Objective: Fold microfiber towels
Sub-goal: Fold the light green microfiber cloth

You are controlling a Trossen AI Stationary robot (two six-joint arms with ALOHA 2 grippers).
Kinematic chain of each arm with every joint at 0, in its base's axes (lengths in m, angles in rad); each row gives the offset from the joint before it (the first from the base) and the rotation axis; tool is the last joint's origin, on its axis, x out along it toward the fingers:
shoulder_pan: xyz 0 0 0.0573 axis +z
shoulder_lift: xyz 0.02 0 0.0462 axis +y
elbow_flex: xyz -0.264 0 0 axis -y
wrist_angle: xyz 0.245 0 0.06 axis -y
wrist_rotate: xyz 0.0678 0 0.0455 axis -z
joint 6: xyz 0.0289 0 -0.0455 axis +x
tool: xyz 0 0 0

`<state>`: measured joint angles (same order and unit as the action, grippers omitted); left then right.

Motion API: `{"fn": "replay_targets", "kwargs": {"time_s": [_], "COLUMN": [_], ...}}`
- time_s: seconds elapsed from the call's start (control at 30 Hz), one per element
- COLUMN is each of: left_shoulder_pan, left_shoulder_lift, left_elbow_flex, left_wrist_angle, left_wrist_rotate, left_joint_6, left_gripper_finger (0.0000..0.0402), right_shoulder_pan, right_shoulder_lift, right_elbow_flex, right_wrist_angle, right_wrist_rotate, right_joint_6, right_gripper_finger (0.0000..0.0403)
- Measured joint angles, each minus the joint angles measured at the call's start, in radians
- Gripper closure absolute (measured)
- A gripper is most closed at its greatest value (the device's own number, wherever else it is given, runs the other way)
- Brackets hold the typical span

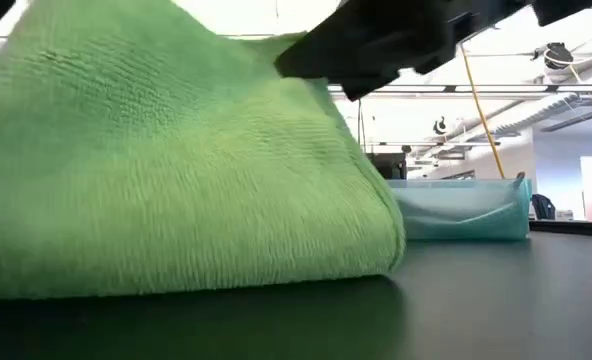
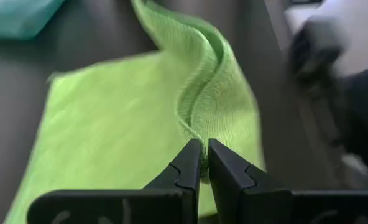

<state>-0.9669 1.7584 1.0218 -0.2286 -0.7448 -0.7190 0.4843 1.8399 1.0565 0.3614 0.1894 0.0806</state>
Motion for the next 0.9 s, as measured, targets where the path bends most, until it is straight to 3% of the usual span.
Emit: {"fn": "replay_targets", "kwargs": {"time_s": [0.13, 0.27, 0.43, 0.9], "left_shoulder_pan": [0.014, 0.030, 0.061, 0.162], "left_shoulder_lift": [0.000, 0.000, 0.000, 0.000], "left_elbow_flex": [0.000, 0.000, 0.000, -0.002], "left_wrist_angle": [-0.155, -0.338, -0.548, -0.558], "left_wrist_rotate": [-0.045, -0.066, -0.069, -0.097], "left_joint_6": [-0.120, -0.271, -0.444, -0.312], "left_gripper_finger": [0.0371, 0.0372, 0.0395, 0.0386], "right_shoulder_pan": [-0.037, -0.062, -0.099, -0.157], "right_shoulder_lift": [0.000, 0.000, 0.000, 0.000], "right_elbow_flex": [0.000, 0.000, 0.000, -0.027], "right_wrist_angle": [-0.007, -0.069, -0.128, -0.162], "right_wrist_rotate": [0.012, 0.113, 0.152, 0.152], "right_joint_6": [0.041, 0.080, 0.125, 0.169], "right_gripper_finger": [0.0402, 0.0403, 0.0403, 0.0403]}}
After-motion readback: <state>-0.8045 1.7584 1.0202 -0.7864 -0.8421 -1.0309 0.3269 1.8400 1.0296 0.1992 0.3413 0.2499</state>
